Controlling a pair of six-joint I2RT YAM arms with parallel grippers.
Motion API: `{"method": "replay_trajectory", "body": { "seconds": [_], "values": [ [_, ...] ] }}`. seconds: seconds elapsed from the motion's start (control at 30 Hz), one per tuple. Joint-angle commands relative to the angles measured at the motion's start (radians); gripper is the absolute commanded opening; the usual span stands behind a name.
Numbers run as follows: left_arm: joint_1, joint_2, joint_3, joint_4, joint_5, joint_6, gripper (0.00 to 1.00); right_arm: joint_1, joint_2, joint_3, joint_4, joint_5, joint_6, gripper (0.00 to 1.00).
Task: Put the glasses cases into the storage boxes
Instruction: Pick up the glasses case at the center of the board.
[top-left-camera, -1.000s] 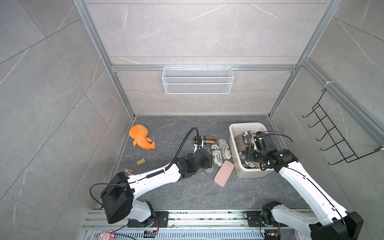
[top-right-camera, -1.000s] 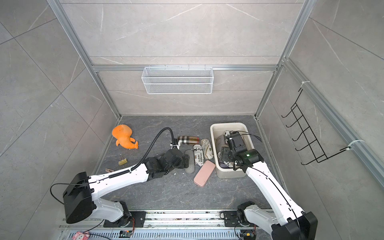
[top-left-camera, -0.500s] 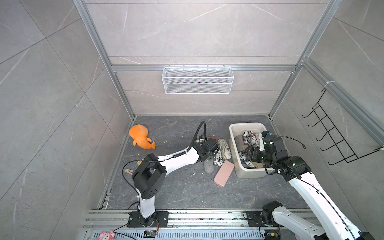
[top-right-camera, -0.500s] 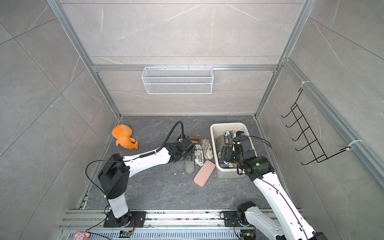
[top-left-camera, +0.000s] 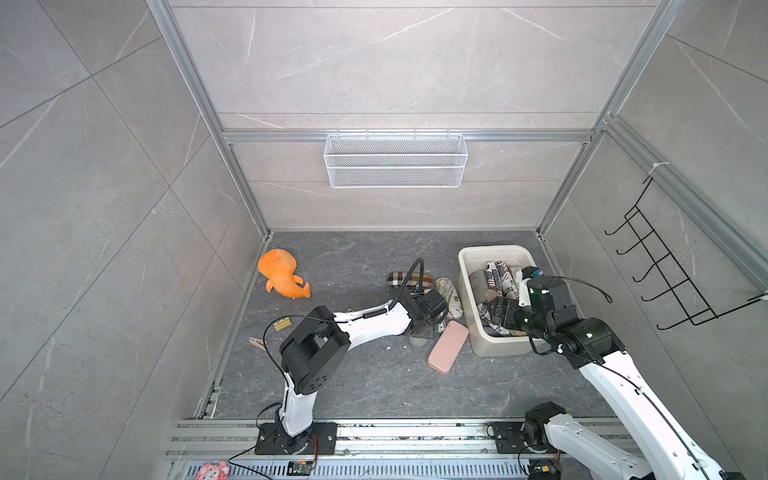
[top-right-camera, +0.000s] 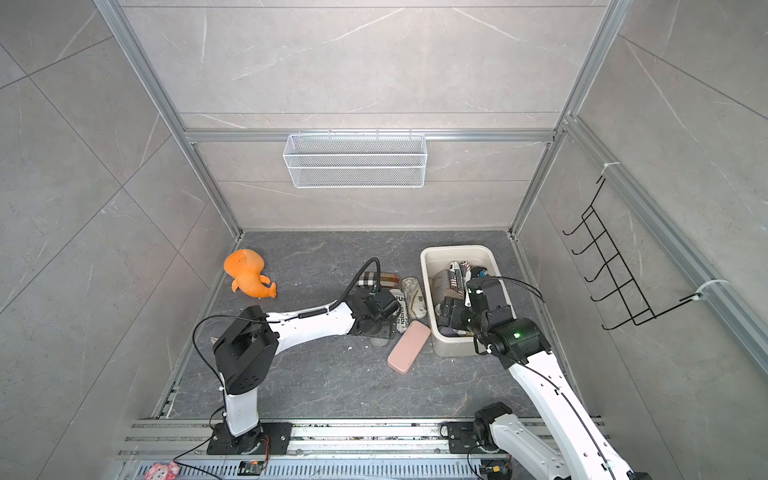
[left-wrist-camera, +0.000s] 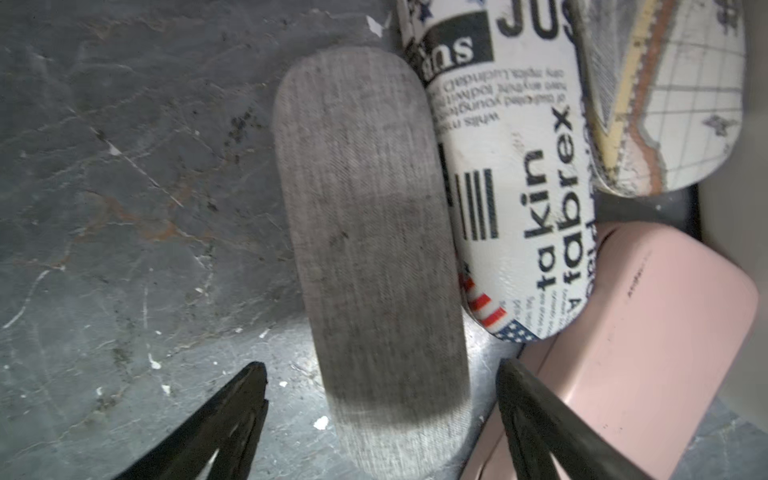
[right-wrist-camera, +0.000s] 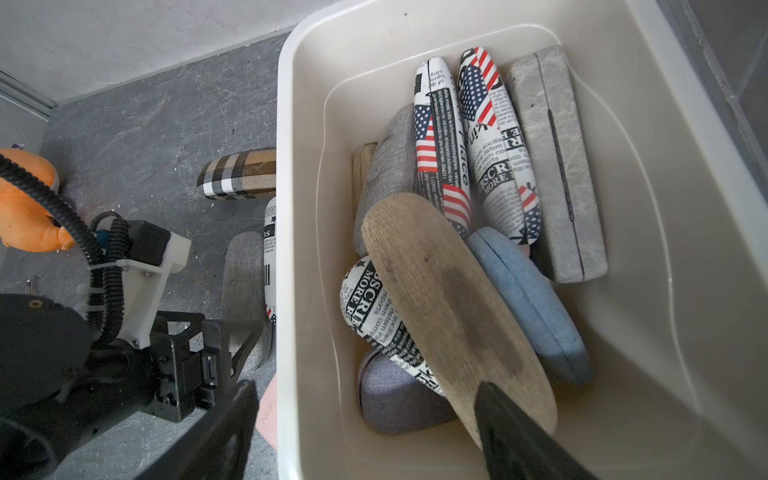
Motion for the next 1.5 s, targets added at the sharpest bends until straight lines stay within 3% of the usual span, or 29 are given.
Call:
{"method": "replay_trajectory", "body": {
  "seconds": [0.0,0.77,1.03,1.3,1.47],
  "values": [
    [0.004,0.02,-0.003,-0.02,0.001,0.006,0.88,0.002,-0.009,-0.013,0.025,-0.014,0.012,0.85],
    [-0.008,0.002,-0.113,0.029,-0.078,0.012,0.63,0.001,-0.026,-0.032,0.038,-0.027,0.014,0.82],
    [-0.074,-0.152,-0.213,0.071,-0.172,0.05,0.6,0.001,-0.023,-0.029,0.045,-0.054,0.018,0.81],
    [-0.093,-0.31,-0.313,0.167,-0.196,0.085,0.59,0.002,-0.023,-0.013,0.068,-0.086,0.027,0.79],
    [-0.108,-0.461,-0.411,0.378,-0.139,0.164,0.58,0.001,-0.048,-0.029,0.14,-0.232,0.033,0.8]
  ]
}}
